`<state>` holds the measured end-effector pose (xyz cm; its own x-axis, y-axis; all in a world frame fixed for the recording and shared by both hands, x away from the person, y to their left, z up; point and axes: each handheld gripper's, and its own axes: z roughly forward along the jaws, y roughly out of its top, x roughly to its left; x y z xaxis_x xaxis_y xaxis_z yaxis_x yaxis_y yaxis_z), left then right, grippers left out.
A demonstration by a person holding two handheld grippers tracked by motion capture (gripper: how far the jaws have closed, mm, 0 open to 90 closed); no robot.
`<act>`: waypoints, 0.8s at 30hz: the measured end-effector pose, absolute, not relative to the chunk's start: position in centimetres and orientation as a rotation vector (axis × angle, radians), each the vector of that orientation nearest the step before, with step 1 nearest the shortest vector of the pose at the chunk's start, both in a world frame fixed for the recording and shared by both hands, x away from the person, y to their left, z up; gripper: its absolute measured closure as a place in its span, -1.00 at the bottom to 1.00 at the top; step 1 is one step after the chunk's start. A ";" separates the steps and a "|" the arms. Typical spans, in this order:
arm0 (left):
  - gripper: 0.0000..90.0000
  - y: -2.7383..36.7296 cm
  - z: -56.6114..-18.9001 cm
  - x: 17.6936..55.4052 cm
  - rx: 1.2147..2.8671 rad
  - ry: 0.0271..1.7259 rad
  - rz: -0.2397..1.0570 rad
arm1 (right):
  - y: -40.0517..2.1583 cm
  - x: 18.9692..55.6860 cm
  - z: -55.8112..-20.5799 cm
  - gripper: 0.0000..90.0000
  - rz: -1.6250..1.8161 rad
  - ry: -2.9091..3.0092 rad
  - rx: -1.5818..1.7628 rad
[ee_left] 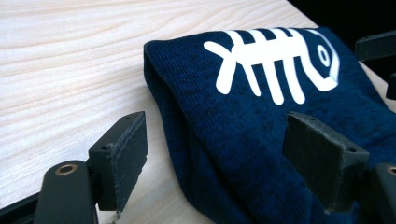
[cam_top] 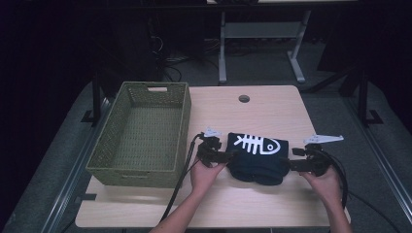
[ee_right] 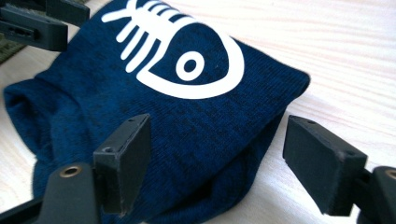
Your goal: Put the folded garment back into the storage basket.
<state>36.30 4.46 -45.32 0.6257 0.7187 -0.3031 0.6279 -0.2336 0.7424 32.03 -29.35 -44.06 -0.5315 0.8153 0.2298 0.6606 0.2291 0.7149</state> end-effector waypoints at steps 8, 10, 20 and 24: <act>-0.39 3.9 -46.4 37.2 1.989 1.108 0.090 | -29.0 33.4 -46.0 -0.49 1.162 2.333 1.513; -0.35 3.7 -46.5 37.3 1.997 1.106 0.073 | -28.8 33.5 -46.0 -0.46 1.163 2.334 1.511; -0.09 3.4 -47.0 37.6 2.000 1.100 -0.017 | -28.2 33.7 -46.6 0.02 1.131 2.344 1.547; 0.09 3.3 -46.9 37.5 1.985 1.139 -0.021 | -28.1 33.4 -46.9 0.28 1.146 2.325 1.544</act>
